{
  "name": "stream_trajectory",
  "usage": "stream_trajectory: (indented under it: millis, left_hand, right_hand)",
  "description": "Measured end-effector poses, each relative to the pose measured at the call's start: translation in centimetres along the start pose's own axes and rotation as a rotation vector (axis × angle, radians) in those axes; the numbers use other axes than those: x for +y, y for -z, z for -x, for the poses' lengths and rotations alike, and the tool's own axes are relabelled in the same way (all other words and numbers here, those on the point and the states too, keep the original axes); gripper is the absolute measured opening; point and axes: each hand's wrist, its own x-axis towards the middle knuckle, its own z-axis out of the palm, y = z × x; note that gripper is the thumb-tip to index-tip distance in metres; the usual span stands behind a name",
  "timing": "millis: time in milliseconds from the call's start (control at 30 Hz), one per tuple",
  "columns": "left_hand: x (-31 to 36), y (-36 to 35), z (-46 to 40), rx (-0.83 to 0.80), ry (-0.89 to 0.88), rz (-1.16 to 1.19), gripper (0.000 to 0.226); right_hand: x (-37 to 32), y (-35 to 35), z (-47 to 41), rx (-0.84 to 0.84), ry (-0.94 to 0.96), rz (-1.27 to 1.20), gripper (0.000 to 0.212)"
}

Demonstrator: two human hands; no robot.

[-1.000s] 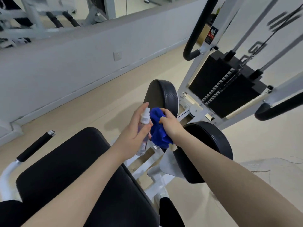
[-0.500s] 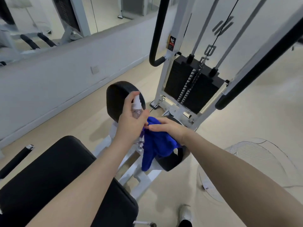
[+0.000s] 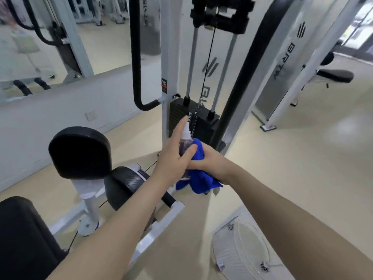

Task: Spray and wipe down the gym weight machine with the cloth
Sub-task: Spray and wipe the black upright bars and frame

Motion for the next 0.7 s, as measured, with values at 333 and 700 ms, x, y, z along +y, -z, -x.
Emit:
stream_trajectory:
  millis: [333,700]
  left_hand:
    - [7.6,-6.0,-8.0,0.088,-0.089,0.020,0.053]
    - [18.1,-5.6,-21.6,-0.054,-0.435,-0.343,0.055]
  right_hand:
    - [-4.7,13.2,3.4,0.436,0.049,0.130,0.027]
    - [-15.3,23.3,3.6,0.991,0.279,0.024,0.009]
